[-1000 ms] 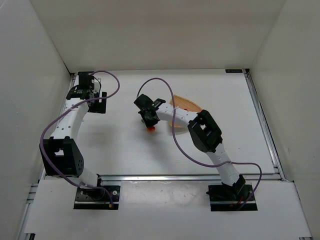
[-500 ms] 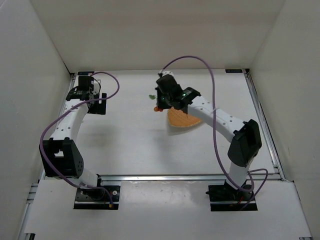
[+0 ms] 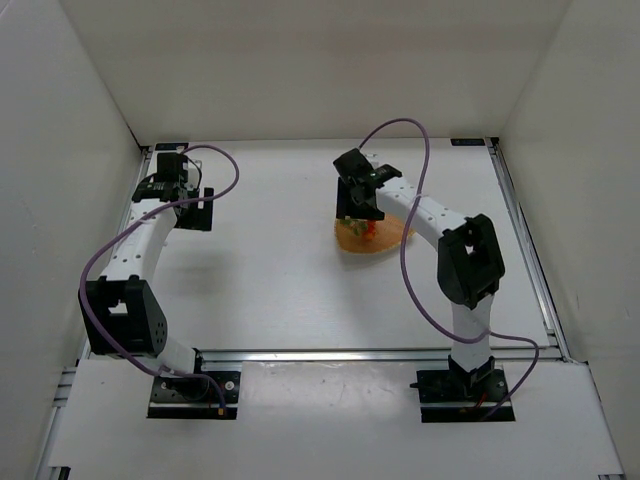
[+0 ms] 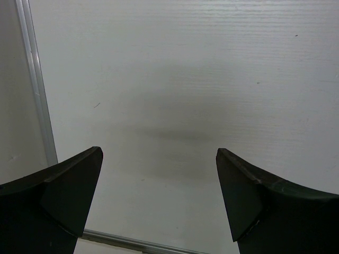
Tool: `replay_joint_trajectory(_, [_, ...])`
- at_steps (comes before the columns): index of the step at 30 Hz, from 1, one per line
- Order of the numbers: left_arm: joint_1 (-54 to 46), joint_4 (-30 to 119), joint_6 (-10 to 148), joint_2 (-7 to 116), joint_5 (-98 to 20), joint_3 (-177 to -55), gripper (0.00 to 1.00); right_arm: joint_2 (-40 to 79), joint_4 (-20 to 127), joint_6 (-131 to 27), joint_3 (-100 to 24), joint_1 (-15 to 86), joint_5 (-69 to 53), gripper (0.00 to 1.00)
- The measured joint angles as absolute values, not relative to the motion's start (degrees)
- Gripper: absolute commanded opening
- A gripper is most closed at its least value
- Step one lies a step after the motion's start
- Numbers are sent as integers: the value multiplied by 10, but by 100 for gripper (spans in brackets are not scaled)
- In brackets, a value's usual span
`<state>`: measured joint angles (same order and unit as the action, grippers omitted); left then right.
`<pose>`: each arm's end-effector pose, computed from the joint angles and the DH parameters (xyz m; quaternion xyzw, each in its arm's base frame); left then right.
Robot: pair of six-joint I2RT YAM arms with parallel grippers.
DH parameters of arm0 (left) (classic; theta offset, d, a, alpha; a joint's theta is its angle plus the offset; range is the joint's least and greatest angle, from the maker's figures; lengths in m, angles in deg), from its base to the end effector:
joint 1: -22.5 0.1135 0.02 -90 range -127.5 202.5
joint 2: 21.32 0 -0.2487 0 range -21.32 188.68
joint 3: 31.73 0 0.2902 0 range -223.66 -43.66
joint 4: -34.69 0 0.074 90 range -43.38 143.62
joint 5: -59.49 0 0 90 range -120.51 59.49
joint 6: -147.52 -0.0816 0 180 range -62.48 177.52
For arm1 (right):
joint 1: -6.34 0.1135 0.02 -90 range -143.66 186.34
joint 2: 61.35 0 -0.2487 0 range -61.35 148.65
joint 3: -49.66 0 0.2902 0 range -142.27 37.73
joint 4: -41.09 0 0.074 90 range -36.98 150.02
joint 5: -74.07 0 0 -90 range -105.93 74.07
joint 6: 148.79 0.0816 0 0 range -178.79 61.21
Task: Place and organize the fake fruits in the fruit bowl
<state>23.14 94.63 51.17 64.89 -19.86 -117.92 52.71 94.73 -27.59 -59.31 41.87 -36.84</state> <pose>0.3708 0.0192 0.2281 0.0239 0.9617 0.1052 0.2521 0.4144 0.2601 0.1864 0.0131 0.9482 -0.0002 0.3175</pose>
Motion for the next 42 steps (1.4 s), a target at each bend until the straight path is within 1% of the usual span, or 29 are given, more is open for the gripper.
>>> replay_joint_trajectory(2, [231, 946, 512, 647, -200, -1176, 99, 517, 949, -275, -591, 419, -372, 89])
replay_joint_trajectory(4, [231, 947, 512, 644, -201, -1173, 99, 496, 949, -271, -583, 420, -378, 94])
replay_joint_trajectory(5, [231, 947, 512, 643, -201, -1173, 99, 478, 946, -270, -574, 420, -383, 99])
replay_joint_trajectory(6, [231, 947, 512, 643, -201, -1173, 99, 454, 945, -268, -560, 420, -388, 100])
replay_joint_trajectory(9, [231, 947, 512, 641, -201, -1172, 99, 372, 944, -266, -520, 413, -394, 100])
replay_joint_trajectory(12, [235, 947, 514, 638, -202, -1172, 99, 268, 931, -271, -455, 373, -369, 100])
replay_joint_trajectory(17, [248, 947, 520, 635, -205, -1172, 99, 101, 922, -271, -279, 236, -357, 100])
replay_joint_trajectory(19, [252, 947, 524, 635, -206, -1172, 99, 44, 926, -268, -203, 177, -357, 100])
replay_joint_trajectory(22, [253, 947, 526, 635, -207, -1172, 99, -19, 937, -266, -121, 97, -355, 100])
replay_joint_trajectory(26, [253, 949, 530, 634, -209, -1172, 99, -50, 939, -266, -69, 26, -326, 100])
replay_joint_trajectory(28, [253, 951, 531, 634, -209, -1172, 99, -53, 938, -266, -55, 8, -314, 100])
replay_joint_trajectory(34, [253, 951, 532, 627, -209, -1171, 99, -58, 931, -265, -45, 1, -277, 100])
replay_joint_trajectory(42, [253, 951, 535, 620, -209, -1165, 99, -59, 922, -263, -45, 0, -267, 100])
